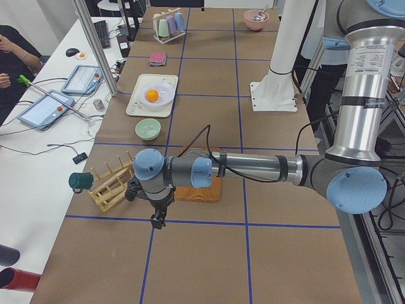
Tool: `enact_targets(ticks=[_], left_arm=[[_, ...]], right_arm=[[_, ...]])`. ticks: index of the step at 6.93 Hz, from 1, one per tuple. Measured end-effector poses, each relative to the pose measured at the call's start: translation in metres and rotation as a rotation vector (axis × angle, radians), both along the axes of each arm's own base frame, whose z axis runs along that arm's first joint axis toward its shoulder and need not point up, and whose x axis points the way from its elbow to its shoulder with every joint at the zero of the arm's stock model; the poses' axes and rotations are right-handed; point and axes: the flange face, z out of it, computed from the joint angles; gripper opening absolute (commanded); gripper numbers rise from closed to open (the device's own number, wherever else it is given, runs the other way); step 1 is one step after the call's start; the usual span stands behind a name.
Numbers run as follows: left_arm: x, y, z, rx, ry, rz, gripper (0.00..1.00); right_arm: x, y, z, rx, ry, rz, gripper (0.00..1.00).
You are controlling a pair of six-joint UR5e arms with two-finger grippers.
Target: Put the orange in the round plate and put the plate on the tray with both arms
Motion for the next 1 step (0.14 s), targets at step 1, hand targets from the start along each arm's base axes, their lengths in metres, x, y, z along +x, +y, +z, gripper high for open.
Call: enact_targets(ticks=[1], left_arm=[[-0.0003, 0.0024, 0.0023, -0.003, 0.002, -0.001, 0.99]], right_arm=[[-0.0004, -0.0009, 0.0061, 0.004, -0.006, 0.002, 1.0]])
